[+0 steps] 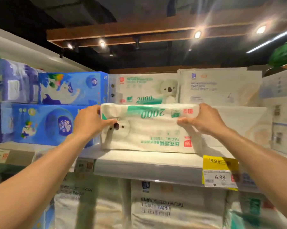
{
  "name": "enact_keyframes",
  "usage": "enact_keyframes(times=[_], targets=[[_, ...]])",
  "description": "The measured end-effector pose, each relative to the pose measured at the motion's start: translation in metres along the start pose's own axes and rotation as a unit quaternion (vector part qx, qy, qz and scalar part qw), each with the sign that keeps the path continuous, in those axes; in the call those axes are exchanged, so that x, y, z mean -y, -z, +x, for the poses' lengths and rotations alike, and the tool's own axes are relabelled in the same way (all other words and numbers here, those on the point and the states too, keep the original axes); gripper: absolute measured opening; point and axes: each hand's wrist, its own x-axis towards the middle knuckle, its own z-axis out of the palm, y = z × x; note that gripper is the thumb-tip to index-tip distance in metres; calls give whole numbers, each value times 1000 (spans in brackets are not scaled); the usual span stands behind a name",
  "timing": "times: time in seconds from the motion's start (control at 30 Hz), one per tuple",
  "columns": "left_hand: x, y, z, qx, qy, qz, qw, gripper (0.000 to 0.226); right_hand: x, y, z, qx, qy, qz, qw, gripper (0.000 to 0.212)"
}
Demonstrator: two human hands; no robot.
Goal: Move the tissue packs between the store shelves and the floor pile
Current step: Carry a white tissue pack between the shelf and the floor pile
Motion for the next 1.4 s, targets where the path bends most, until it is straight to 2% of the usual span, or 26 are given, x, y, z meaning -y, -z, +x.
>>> enact_keyframes(times=[0.03,0.1,0.17,0.2,0.3,0.47,0.63,0.8,1.03,1.23,1.4], targets=[[2,-3,5,-20,-30,22,999,83,4,-5,3,2,-12,1,1000,51],[1,-9,12,-25,-105,56,993,112,11,-18,7,18,-21,1,1000,69],[0,-17,17,3,-169,116,979,121,18,-33,10,27,-32,-6,999,89],[-1,-22,19,18,-187,144,972,122,23,-38,11,27,-43,-13,999,91],[3,-32,32,61,-204,181,960,120,34,-47,18,30,-67,-40,997,88],[10,-49,45,75,-212,131,965,110,35,-55,28,37,-80,-112,990,92],[7,-55,51,109,-204,130,964,111,34,-59,24,9,-62,-153,986,99],[9,-37,37,98,-212,139,962,115,42,-33,5,-31,0,-231,972,99],[8,7,-15,125,-260,89,953,111,80,-9,-74,-16,18,-218,976,86],[15,25,-69,175,-322,37,930,108,98,8,-169,6,-10,-267,964,88],[-17,46,-116,200,-375,-14,905,101,101,56,-233,-4,-41,-313,949,90]])
